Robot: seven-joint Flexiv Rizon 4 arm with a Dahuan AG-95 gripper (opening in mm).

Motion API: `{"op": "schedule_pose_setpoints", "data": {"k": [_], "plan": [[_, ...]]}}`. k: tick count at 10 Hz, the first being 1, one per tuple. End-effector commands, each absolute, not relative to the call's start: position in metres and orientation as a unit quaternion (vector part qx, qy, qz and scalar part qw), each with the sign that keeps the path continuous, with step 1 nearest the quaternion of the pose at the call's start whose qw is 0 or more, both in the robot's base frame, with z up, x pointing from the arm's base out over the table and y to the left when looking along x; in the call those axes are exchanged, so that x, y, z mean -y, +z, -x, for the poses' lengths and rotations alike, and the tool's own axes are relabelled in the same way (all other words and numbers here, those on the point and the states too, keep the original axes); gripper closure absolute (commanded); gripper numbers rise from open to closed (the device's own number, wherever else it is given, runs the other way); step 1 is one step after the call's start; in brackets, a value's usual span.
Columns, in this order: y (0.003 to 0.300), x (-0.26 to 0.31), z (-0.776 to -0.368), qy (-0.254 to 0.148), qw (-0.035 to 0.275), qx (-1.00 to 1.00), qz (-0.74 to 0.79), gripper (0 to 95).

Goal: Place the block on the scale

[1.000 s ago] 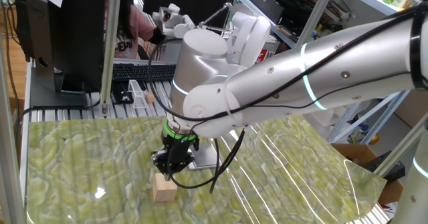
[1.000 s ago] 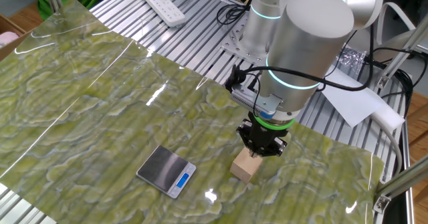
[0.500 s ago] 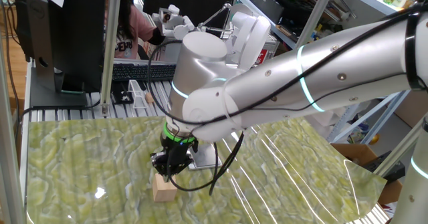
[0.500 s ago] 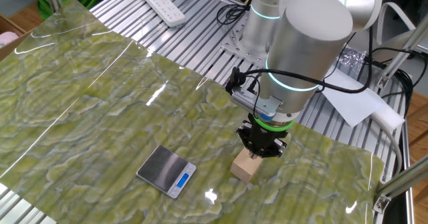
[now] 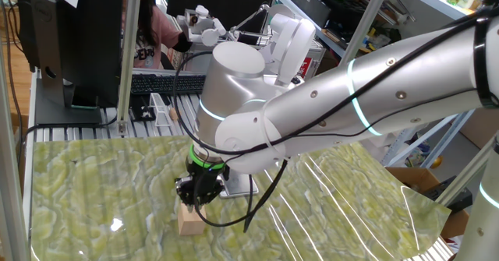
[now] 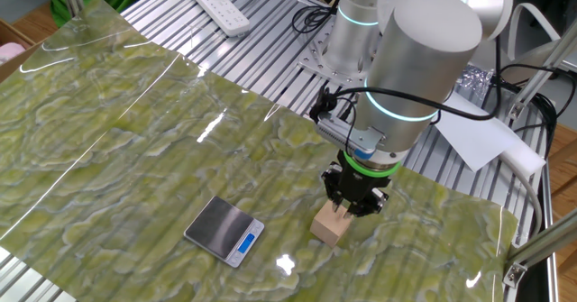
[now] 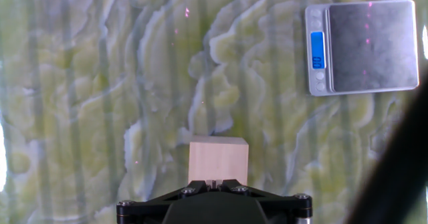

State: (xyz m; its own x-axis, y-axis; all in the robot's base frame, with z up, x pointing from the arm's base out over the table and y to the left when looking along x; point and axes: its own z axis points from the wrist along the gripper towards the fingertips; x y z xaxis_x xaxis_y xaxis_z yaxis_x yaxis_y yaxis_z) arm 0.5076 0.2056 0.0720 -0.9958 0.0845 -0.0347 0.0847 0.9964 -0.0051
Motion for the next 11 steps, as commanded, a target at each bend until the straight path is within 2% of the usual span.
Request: {"op": "schedule_pose_setpoints", "data": {"k": [1,10,11], "plan": [[0.0724,-0.2047,-0.5086,-0.011,0.025,-0.999,-0.045,0.0],[0.0705,-0.2044,-0.5095,-0.019,0.035,-0.998,-0.044,0.0],[0.0694,-0.2044,-0.5095,-0.018,0.036,-0.998,-0.048,19.0]]}}
